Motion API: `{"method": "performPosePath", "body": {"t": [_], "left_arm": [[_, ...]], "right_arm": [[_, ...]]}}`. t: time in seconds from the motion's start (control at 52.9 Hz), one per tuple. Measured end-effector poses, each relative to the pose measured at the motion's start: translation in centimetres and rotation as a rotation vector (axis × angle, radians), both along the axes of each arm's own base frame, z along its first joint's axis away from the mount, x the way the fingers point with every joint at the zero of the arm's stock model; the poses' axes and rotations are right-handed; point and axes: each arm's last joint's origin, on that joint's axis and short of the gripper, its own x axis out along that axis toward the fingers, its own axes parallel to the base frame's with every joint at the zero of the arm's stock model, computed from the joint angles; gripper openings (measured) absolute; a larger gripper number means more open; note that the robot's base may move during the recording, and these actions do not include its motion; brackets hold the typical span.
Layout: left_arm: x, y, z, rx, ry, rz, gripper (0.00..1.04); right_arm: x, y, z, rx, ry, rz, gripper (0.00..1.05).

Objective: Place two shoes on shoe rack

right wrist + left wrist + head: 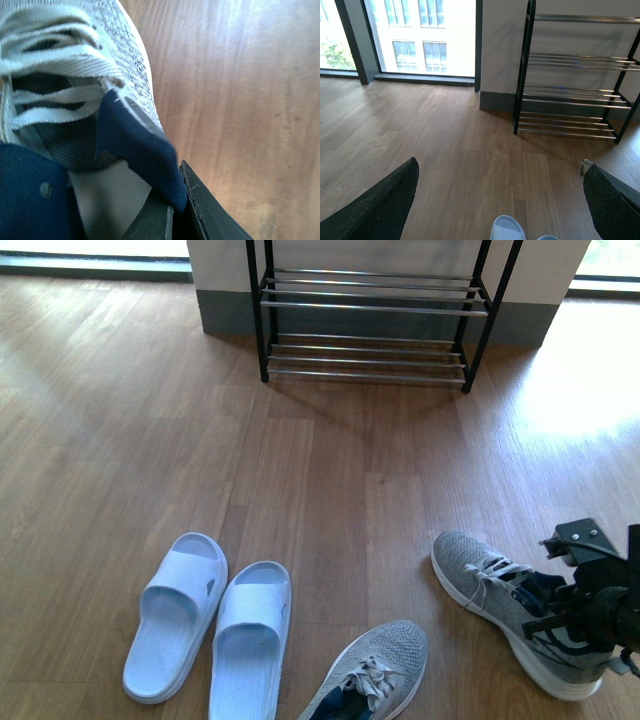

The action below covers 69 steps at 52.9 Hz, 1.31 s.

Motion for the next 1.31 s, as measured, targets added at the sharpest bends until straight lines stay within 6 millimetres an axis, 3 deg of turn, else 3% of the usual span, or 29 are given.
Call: {"method": "performPosePath", "body": {"t": [0.132,0.322,0.435,0.53,0.643,0.794,0.927,0.984,1.154,1.305], "left_arm": [[0.0,0.0,0.0,0.000,0.000,0.000,0.95],[0.0,0.0,0.0,0.000,0.000,0.000,0.95],[0.0,0.0,0.0,0.000,0.000,0.000,0.95],[0.0,0.0,0.0,0.000,0.000,0.000,0.95],[0.0,0.0,0.0,0.000,0.000,0.000,0.95],[0.0,0.0,0.0,0.000,0.000,0.000,0.95],[0.0,0.0,0.0,0.000,0.000,0.000,0.95],[0.0,0.0,0.0,0.000,0.000,0.000,0.95],[0.0,0.0,0.0,0.000,0.000,0.000,0.95],[0.0,0.0,0.0,0.000,0.000,0.000,0.95]], "right_arm": [[-0.1,-0.7,4.1,-0.009,-0.056,-0.028,0.01],[-1.9,-1.1,13.4,0.035,-0.196,-0.034,0.01],[-4.3,-1.4,19.2,0.063,-0.308,-0.013,0.01],[-6.1,-1.7,22.6,0.091,-0.382,-0.020,0.01],[-9.5,-1.7,28.1,0.142,-0.525,-0.029,0.01],[-13.4,-0.9,33.4,0.204,-0.689,-0.003,0.01],[-16.8,0.0,36.2,0.221,-0.801,0.010,0.01],[-18.1,0.4,36.5,0.232,-0.823,0.016,0.01],[-21.3,1.4,34.7,0.273,-0.815,-0.005,0.01],[-21.9,2.5,32.8,0.251,-0.808,0.006,0.01]]}}
